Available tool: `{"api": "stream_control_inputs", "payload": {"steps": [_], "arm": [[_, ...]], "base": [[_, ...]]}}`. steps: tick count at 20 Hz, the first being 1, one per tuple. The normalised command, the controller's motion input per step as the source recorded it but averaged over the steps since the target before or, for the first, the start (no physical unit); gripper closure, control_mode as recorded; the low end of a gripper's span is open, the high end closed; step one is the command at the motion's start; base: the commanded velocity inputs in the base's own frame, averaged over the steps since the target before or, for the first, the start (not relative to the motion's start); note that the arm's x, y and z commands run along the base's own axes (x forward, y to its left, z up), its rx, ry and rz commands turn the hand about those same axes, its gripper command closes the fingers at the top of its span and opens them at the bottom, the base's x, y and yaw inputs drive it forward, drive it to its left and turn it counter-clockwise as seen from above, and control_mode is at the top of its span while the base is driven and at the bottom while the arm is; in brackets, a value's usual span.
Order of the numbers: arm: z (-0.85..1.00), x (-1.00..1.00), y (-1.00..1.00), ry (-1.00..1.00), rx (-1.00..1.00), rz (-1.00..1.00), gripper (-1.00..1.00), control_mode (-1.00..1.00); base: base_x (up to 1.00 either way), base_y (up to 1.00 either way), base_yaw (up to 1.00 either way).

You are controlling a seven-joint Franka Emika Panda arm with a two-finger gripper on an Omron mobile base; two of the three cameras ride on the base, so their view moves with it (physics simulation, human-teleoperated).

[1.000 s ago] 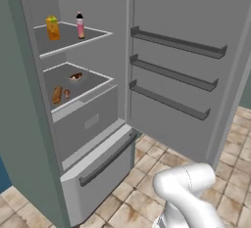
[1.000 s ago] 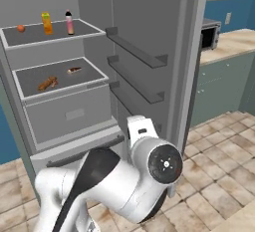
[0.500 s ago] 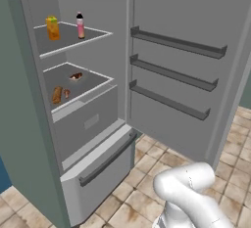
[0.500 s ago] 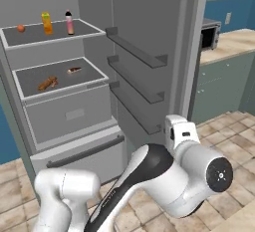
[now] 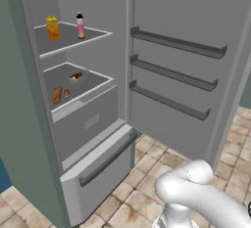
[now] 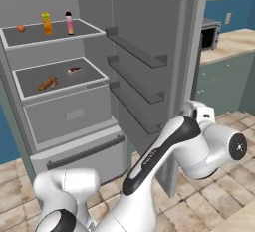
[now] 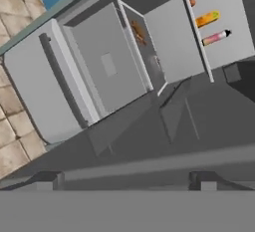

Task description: Place the tupperware on the second highest shelf of the fridge. Make space for the tupperware among the existing items by rearranging them on the shelves if needed. Close the fridge door when finished.

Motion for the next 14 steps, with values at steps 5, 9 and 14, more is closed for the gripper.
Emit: {"api": "stream_control_inputs", "payload": {"steps": [5,9,14], "arm": [[-0.04,0.62,-0.32,0.01,0.13,0.0,-1.0,-1.0],[0.0,0.42,-0.39,0.0,0.13,0.0,-1.0,-1.0],[-0.02,0.33,-0.27,0.0,0.09,0.0,-1.0,-1.0]], "base": [[0.0,0.0,0.0],[0.0,0.0,0.0],[0.0,0.0,0.0]]}}
